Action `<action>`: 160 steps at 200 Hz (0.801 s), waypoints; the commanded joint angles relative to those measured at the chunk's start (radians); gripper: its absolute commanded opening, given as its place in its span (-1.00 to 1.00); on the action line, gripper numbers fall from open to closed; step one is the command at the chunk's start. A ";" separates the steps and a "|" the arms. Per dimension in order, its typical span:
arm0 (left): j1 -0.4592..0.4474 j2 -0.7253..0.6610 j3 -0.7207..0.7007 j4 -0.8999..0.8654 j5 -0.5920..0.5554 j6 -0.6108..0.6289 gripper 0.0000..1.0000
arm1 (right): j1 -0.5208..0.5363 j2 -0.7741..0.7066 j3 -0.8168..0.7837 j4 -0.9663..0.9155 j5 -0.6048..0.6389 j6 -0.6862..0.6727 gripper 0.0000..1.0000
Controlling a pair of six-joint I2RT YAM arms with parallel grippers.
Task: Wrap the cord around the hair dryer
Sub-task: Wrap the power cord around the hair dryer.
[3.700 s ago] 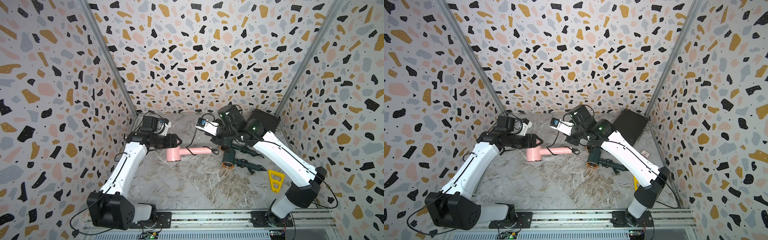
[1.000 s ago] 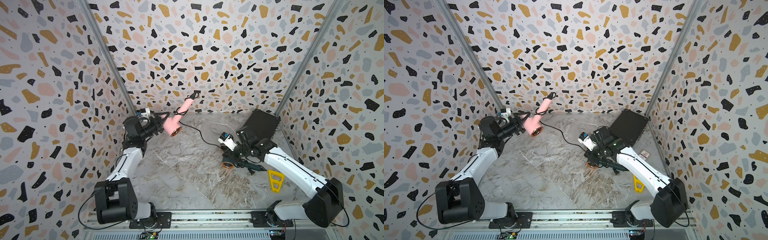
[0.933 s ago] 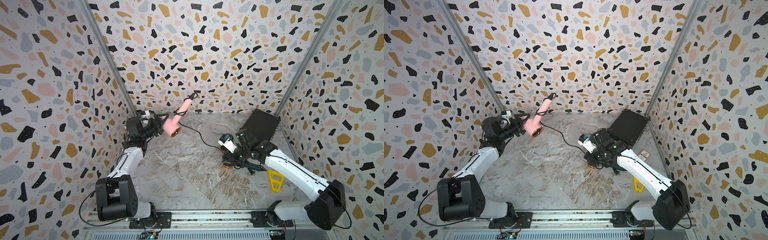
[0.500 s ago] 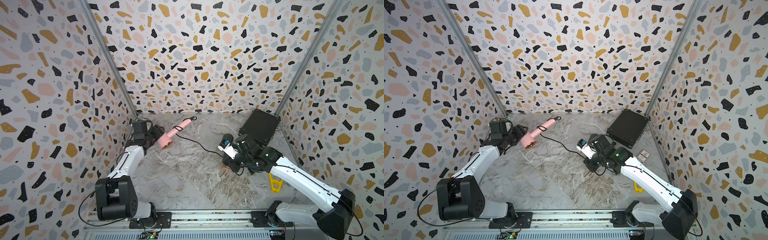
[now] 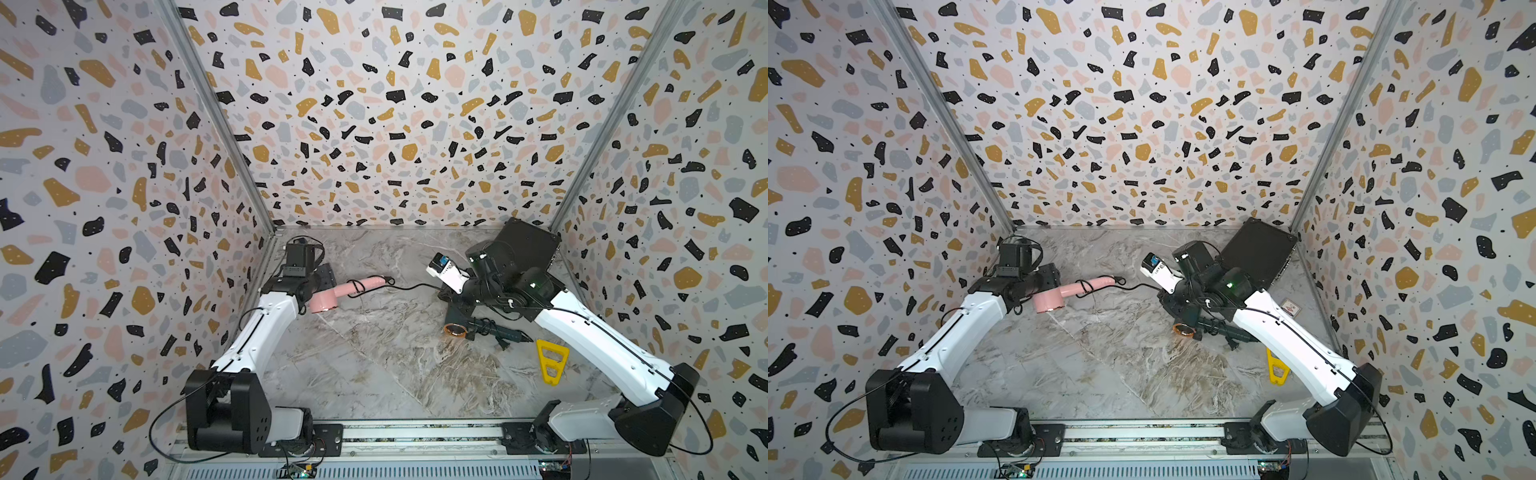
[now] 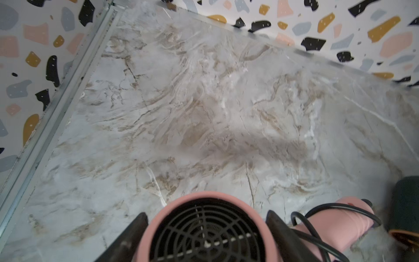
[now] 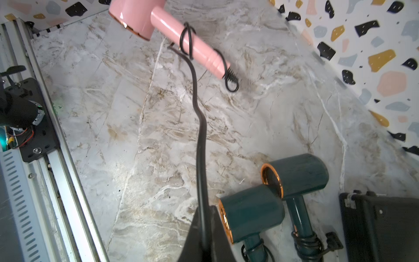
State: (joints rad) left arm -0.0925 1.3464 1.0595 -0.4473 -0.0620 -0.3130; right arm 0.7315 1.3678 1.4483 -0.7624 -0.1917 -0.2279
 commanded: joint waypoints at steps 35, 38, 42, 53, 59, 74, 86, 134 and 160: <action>-0.125 0.022 0.129 -0.247 0.383 0.248 -1.00 | -0.052 0.130 0.141 -0.007 -0.017 -0.096 -1.00; -0.125 0.023 0.134 -0.262 0.419 0.253 -1.00 | -0.058 0.137 0.144 -0.004 -0.026 -0.096 -1.00; -0.126 0.025 0.140 -0.276 0.461 0.256 -1.00 | -0.068 0.145 0.147 0.001 -0.040 -0.095 -1.00; -0.125 0.018 0.139 -0.289 0.576 0.263 -1.00 | -0.102 0.157 0.146 0.021 -0.089 -0.083 -1.00; -0.125 0.008 0.133 -0.278 0.635 0.262 -1.00 | -0.126 0.160 0.139 0.040 -0.126 -0.073 -1.00; -0.115 -0.021 0.114 -0.223 0.779 0.237 -1.00 | -0.176 0.165 0.109 0.070 -0.196 -0.052 -1.00; -0.101 -0.036 0.108 -0.181 0.911 0.205 -1.00 | -0.202 0.172 0.085 0.080 -0.226 -0.044 -1.00; -0.053 -0.147 0.079 0.191 1.086 -0.171 -1.00 | -0.214 0.157 -0.022 0.148 -0.225 -0.014 -1.00; -0.003 -0.167 0.115 0.256 0.996 -0.330 -1.00 | -0.216 0.108 -0.127 0.245 -0.268 0.038 -1.00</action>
State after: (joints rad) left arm -0.1371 1.2114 1.1370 -0.3878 0.9051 -0.4149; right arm 0.5175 1.5463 1.3849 -0.6064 -0.4118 -0.2485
